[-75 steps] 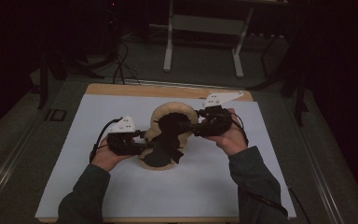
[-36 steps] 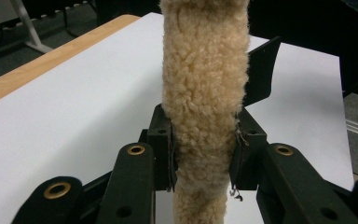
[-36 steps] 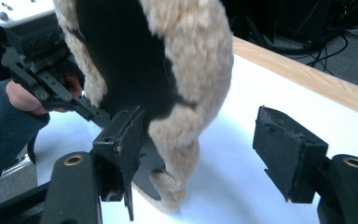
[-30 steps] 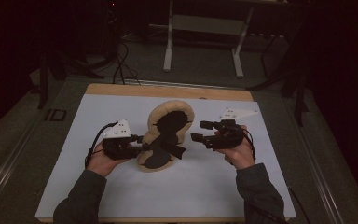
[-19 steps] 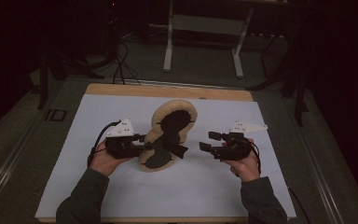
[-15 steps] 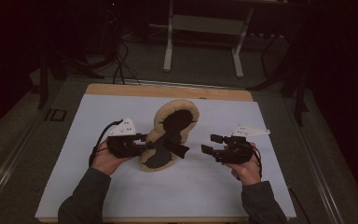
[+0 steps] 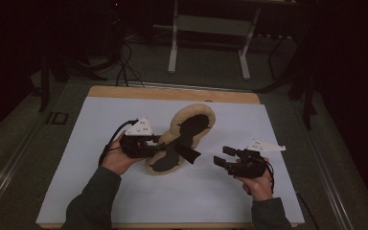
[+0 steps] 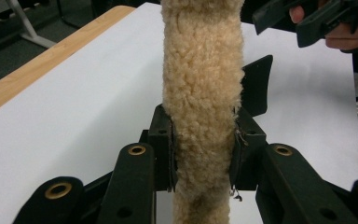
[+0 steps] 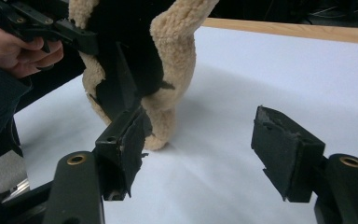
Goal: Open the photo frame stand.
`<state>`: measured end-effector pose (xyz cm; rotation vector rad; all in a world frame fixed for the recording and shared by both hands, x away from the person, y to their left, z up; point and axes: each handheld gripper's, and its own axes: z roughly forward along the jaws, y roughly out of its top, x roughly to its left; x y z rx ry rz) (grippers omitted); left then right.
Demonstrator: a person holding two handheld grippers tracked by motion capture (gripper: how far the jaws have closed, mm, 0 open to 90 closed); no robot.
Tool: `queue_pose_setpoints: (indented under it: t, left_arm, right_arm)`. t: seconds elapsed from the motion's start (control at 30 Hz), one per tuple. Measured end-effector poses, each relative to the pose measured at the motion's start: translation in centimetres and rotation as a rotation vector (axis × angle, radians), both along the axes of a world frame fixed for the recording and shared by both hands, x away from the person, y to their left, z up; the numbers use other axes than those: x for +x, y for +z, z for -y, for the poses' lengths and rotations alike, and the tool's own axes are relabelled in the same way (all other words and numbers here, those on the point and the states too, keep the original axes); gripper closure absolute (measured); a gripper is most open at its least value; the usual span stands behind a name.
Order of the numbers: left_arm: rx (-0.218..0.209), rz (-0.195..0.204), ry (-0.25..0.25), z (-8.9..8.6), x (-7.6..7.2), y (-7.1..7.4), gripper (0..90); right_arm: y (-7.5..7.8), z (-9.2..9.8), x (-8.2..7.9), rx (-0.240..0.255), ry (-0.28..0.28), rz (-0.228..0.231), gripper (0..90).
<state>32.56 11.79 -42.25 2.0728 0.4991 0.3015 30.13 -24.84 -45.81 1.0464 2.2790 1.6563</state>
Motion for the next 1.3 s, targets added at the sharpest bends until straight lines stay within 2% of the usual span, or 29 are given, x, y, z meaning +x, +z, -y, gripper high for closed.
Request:
queue_pose_setpoints:
  t: [0.4,0.77,0.8,1.17,1.3]
  left_arm:
    - [0.064,0.0,-0.004,1.1,1.2,0.6,68.3]
    - [0.212,0.04,-0.038,3.7,1.8,1.4,68.3]
    - [0.212,0.04,-0.038,3.7,1.8,1.4,68.3]
    - [0.346,0.069,-0.097,6.1,2.3,1.6,68.2]
    - [0.37,0.075,-0.111,6.8,2.5,1.6,68.2]
  right_arm:
    - [-1.6,1.3,-0.7,0.033,-0.038,-0.022,35.5]
    - [-2.0,1.7,-1.1,0.037,-0.047,-0.026,35.7]
    - [-2.0,1.7,-1.1,0.037,-0.047,-0.026,35.7]
    - [-2.4,1.9,-1.2,0.043,-0.053,-0.034,35.7]
    - [-2.5,1.9,-1.2,0.044,-0.053,-0.036,35.7]
